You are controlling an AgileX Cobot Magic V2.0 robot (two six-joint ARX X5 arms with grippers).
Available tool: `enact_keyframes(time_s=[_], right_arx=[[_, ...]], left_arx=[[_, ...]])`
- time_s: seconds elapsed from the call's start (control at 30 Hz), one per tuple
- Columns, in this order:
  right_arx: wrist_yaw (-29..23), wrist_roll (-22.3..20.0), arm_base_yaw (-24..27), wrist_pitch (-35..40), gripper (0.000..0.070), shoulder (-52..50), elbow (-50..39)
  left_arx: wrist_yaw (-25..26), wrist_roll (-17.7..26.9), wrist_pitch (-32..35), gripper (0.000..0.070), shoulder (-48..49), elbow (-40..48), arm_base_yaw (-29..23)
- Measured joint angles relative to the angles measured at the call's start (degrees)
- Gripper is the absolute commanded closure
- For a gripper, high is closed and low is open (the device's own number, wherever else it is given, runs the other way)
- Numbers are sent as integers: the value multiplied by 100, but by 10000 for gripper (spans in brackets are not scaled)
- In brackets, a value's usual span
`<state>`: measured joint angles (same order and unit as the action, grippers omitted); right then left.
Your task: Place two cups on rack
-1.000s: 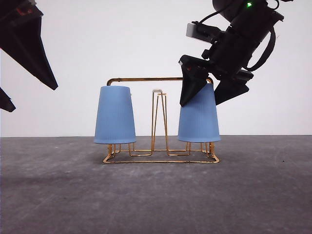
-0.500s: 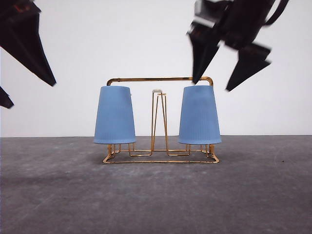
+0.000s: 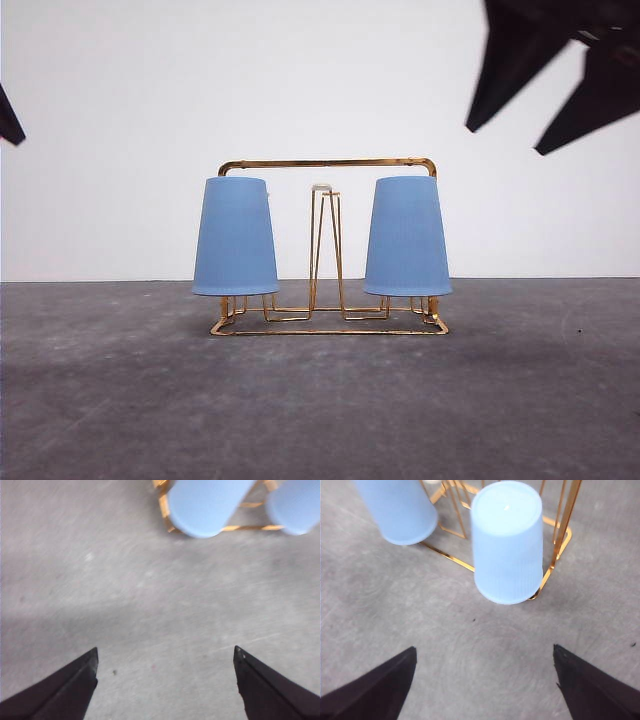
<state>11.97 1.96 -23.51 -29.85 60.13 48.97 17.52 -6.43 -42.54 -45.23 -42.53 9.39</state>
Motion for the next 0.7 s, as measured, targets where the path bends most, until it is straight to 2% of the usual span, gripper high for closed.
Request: enact_keyframes(time_s=[0.23,0.37,0.4,0.47,0.5,0.57,0.7], right_arx=[[0,574,0,1135,162,-1219,-1654],[-2,705,0,1249,172,-1310,-1849],[-2,724,0,1291,224,-1306,-1849],[-1,751,0,1330,563,-1310,-1847],[-4,753,0,1337,696,-1312,-1847],[-17,752,0,1342,663,-1310,-1847],[-11,751,0,1350,663,-1310,-1847]], left_arx=[[44,100,282,197,294,445,-22],[43,105,427,204,320,532,-22],[44,107,468,252,326,532,-22],[46,123,472,563,326,532,-22],[55,139,470,673,326,532,-22],[131,169,510,700,325,532,-18],[182,234,590,700,344,532,-15]])
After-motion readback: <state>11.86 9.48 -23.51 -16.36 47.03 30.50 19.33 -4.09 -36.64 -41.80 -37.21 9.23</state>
